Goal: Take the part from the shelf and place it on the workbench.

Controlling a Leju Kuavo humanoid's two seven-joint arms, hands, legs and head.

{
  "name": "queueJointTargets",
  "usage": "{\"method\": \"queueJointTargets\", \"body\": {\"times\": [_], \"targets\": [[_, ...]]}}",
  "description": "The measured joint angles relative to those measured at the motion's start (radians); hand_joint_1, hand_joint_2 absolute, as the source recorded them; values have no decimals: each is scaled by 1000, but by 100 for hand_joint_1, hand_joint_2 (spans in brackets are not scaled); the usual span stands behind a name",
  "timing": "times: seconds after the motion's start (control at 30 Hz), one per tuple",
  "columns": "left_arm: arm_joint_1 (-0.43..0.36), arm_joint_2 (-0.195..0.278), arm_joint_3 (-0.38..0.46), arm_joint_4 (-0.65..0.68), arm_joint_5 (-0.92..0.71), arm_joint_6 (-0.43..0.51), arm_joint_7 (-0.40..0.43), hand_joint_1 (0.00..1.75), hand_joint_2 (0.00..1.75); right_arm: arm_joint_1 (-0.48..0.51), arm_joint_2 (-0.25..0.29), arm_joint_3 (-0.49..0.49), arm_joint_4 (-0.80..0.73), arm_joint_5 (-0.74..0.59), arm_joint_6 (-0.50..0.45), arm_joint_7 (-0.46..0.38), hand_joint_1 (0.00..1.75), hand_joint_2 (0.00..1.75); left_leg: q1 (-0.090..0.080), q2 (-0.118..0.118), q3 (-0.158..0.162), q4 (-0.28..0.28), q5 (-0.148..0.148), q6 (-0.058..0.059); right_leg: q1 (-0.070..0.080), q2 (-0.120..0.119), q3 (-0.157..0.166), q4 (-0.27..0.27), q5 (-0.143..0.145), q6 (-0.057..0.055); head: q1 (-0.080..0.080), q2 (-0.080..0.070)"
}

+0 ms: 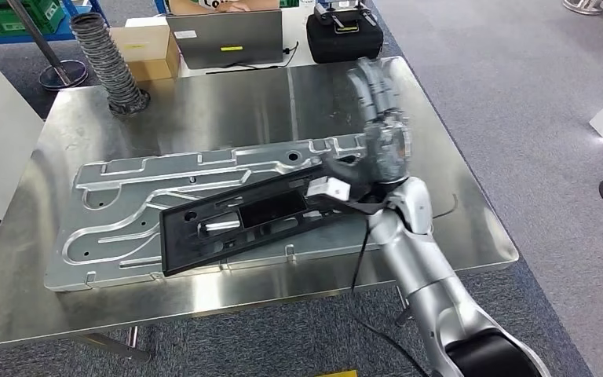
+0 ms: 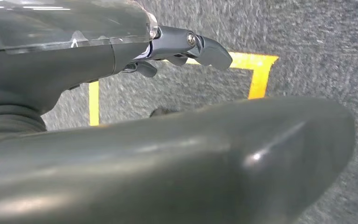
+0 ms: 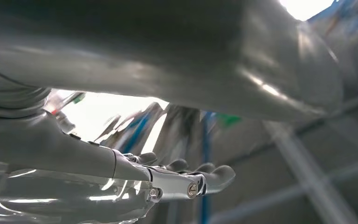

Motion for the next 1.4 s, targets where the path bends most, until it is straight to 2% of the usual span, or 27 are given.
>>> {"method": "queueJointTargets", "body": {"times": [0.07, 0.13, 0.2, 0.23, 0.3, 0.33, 0.37, 0.4, 0.43, 0.53, 0.57, 0.67, 0.73, 0.83, 0.87, 0.9, 0.93, 1.0, 1.03, 1.07, 1.17, 1.2, 1.23, 1.27, 1.33, 1.37, 1.4], "targets": [[5, 0, 10, 0, 10, -5, -4, 0, 0, 44, -44, -102, -69, -10, -2, -11, 0, 0, -1, -4, 31, -63, 12, 11, 4, -2, -1, 5, -4, 12, 0, 0], [12, -1, 18, 0, 13, -8, -5, 0, 0, 100, -85, -203, -114, -16, -3, -30, 0, 0, -4, -6, 32, -64, 14, 26, 4, -3, 1, 3, -1, 22, 0, 0], [16, -1, 24, 0, 11, -10, -3, 0, 0, 166, -120, -307, -135, -4, -3, -47, 0, 0, -3, -5, 31, -69, 22, 40, 1, -2, -5, 21, -20, 34, 0, 0], [16, -1, 25, 0, 8, -11, -3, 0, 0, 202, -134, -360, -139, 9, -3, -56, 0, 0, -2, -5, 29, -72, 25, 46, 0, -1, -19, 56, -47, 39, 0, 0], [16, -2, 26, 0, 3, -11, -2, 0, 0, 282, -154, -464, -140, 38, -3, -69, 0, 0, -2, -6, 22, -73, 31, 54, -2, 0, -70, 181, -123, 48, 0, 0], [17, -2, 26, 0, 2, -11, -2, 0, 0, 325, -159, -512, -139, 47, -3, -73, 0, 0, -4, -7, 18, -73, 33, 57, -2, 0, -94, 243, -152, 50, 0, 0], [18, -3, 26, 0, 1, -11, -2, 0, 0, 369, -161, -554, -139, 52, -3, -75, 0, 0, -5, -8, 13, -72, 35, 58, -2, 0, -106, 278, -163, 50, 0, 0], [20, -4, 26, 0, 1, -11, -2, 0, 0, 408, -162, -591, -138, 56, -3, -76, 0, 0, -7, -8, 10, -72, 37, 58, -2, 0, -98, 274, -156, 48, 0, 0], [21, -5, 26, 0, 1, -11, -2, 0, 0, 444, -162, -623, -137, 59, -3, -76, 0, 0, -8, -8, 7, -71, 39, 57, -2, 0, -70, 229, -133, 45, 0, 0], [21, -12, 26, 0, -5, -11, -5, 0, 0, 518, -154, -704, -123, 79, -3, -78, 0, 0, -14, -5, 2, -70, 47, 49, 4, 0, 46, 27, -62, 29, 0, 0], [20, -14, 26, 0, -7, -11, -7, 0, 0, 534, -150, -728, -115, 90, -3, -78, 0, 0, -16, -4, 1, -71, 50, 44, 7, 1, 60, -2, -53, 24, 0, 0], [21, -18, 26, 0, -7, -13, -11, 0, 0, 572, -132, -784, -77, 110, -3, -73, 0, 0, -16, -2, -1, -73, 58, 27, 8, 0, 53, -11, -36, 8, 0, 0], [23, -19, 26, 0, -7, -14, -14, 0, 0, 589, -117, -810, -44, 121, -3, -73, 0, 0, -16, -1, -15, -34, 14, 17, 2, -3, 42, -17, -19, -5, 0, 0], [23, -21, 26, 0, -7, -14, -19, 0, 0, 615, -97, -850, 18, 138, -3, -77, 0, 0, -14, -1, -66, 142, -122, 9, 2, -6, 7, -16, 8, -14, 0, 0], [24, -22, 26, 0, -7, -14, -19, 0, 0, 624, -92, -864, 42, 143, -3, -78, 0, 0, -14, -1, -69, 185, -148, 8, 3, -7, -7, -14, 17, -14, 0, 0], [25, -23, 26, 0, -7, -14, -19, 0, 0, 630, -87, -880, 68, 151, -3, -78, 0, 0, -14, -1, -53, 193, -155, 8, 4, -7, -21, -11, 25, -13, 0, 0], [26, -23, 26, 0, -7, -14, -18, 0, 0, 634, -84, -896, 92, 159, -3, -78, 0, 0, -14, -1, -15, 157, -144, 11, 5, -6, -34, -8, 34, -12, 0, 0], [23, -22, 26, 0, -7, -12, -15, 0, 0, 638, -77, -924, 135, 172, -3, -70, 0, 0, -17, -1, 97, 6, -109, 21, 7, -6, -55, -3, 50, -8, 0, 0], [21, -21, 26, 0, -7, -12, -13, 0, 0, 639, -75, -934, 152, 177, -3, -66, 0, 0, -20, -1, 137, -57, -95, 27, 7, -5, -61, -1, 59, -4, 0, 0], [19, -21, 26, 0, -7, -10, -11, 0, 0, 638, -74, -945, 171, 184, -3, -64, 0, 0, -23, -1, 159, -96, -86, 33, 7, -5, -65, -1, 67, 2, 0, 0], [19, -22, 26, 0, -5, -3, -2, 0, 0, 632, -72, -989, 250, 238, -3, -68, 0, 0, -28, 1, 154, -110, -59, 50, 1, -3, -65, -10, 92, 21, 0, 0], [19, -24, 26, 0, -5, -1, 0, 0, 0, 631, -72, -1006, 282, 260, -3, -63, 0, 0, -26, 3, 147, -113, -46, 57, 0, -2, -69, -5, 82, 26, 0, 0], [18, -25, 26, 0, -6, 0, 1, 0, 0, 630, -73, -1021, 314, 281, -3, -56, 0, 0, -23, 5, 137, -117, -32, 62, -1, 0, -78, 17, 51, 30, 0, 0], [18, -26, 27, 0, -7, 0, 2, 0, 0, 628, -74, -1038, 347, 301, -3, -46, 0, 0, -21, 7, 123, -119, -18, 66, -3, 1, -91, 59, 3, 34, 0, 0], [20, -27, 27, 0, -9, 0, 2, 0, 0, 623, -75, -1072, 416, 347, -3, -18, 0, 0, -21, 8, 92, -119, 7, 69, -7, 1, -120, 189, -107, 44, 0, 0], [22, -28, 27, 0, -10, 0, 1, 0, 0, 622, -75, -1089, 453, 373, -3, 1, 0, 0, -21, 9, 76, -118, 19, 67, -10, 1, -126, 247, -136, 48, 0, 0], [23, -29, 27, 0, -12, 0, 0, 0, 0, 621, -75, -1105, 491, 400, -3, 24, 0, 0, -20, 10, 60, -116, 31, 65, -12, 1, -118, 281, -140, 52, 0, 0]]}}
